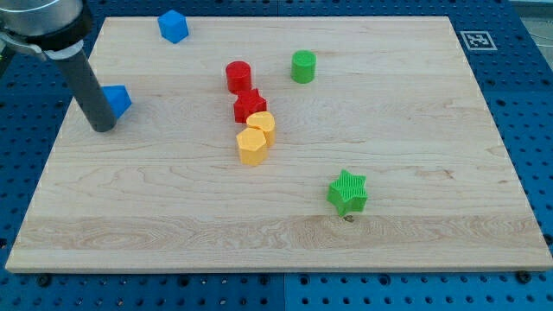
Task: Move triangle towards blue cube
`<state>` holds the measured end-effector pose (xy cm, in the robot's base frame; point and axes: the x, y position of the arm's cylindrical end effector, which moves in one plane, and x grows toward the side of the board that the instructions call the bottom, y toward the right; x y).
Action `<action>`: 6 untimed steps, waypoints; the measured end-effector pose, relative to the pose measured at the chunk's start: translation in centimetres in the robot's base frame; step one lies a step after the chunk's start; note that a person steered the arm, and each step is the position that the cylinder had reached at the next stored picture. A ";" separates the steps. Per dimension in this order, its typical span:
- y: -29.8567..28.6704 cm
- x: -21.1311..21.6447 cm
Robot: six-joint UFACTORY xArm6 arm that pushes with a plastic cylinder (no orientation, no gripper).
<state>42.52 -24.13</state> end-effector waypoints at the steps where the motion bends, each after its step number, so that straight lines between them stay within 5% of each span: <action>1: -0.1 -1.6; 6: 0.5 -7.7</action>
<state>34.84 -23.62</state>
